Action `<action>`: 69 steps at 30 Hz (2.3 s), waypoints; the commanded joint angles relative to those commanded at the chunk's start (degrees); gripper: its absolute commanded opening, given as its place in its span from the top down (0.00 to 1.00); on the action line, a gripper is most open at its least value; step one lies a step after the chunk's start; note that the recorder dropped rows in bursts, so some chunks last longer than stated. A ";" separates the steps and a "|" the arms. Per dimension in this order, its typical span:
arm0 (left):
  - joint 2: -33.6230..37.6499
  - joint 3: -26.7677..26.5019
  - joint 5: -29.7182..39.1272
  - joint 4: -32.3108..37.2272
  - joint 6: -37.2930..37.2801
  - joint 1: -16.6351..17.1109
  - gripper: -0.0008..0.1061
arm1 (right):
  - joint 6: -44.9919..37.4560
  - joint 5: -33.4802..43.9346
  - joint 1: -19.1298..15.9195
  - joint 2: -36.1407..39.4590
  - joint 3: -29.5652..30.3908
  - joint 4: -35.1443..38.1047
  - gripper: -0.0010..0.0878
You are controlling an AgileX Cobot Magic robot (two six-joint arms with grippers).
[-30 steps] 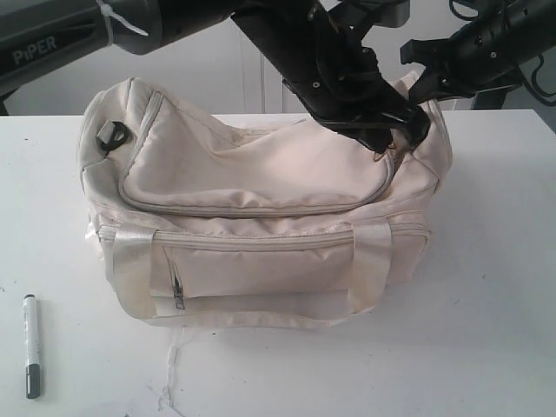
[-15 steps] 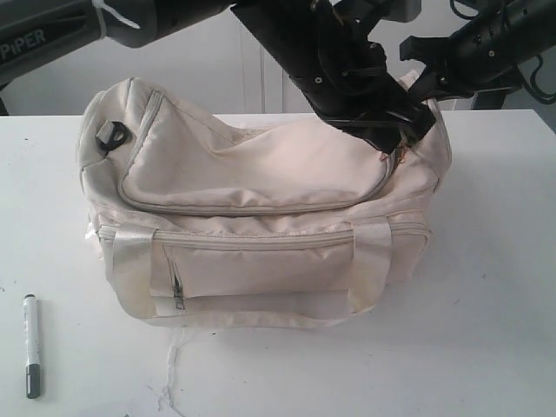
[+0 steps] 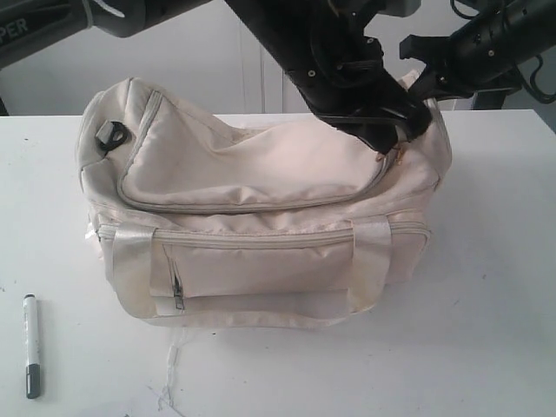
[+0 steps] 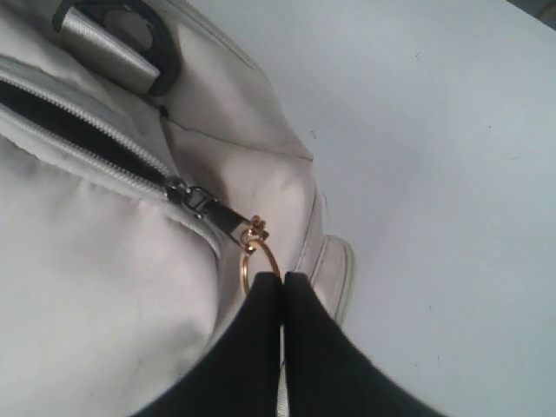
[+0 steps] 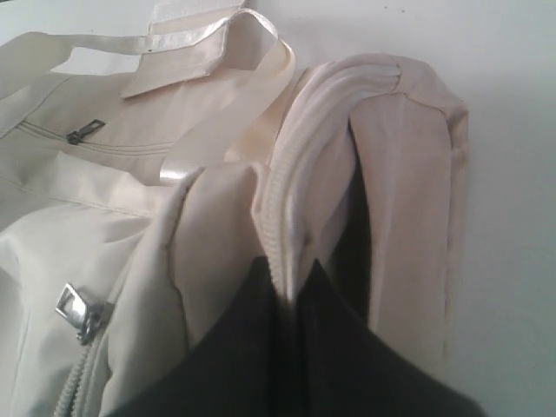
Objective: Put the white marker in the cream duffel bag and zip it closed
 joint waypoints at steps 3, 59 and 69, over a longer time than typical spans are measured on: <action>-0.65 0.00 0.11 0.00 0.67 -0.09 0.99 | 0.00 0.00 0.00 0.00 0.00 0.00 0.99; -1.04 0.11 -1.35 4.70 -7.03 0.01 0.99 | 4.48 8.75 8.57 -4.53 0.13 -3.22 0.32; -1.04 0.11 -1.77 4.70 -7.03 0.01 0.99 | 6.56 7.79 8.57 -3.85 0.13 -6.83 0.54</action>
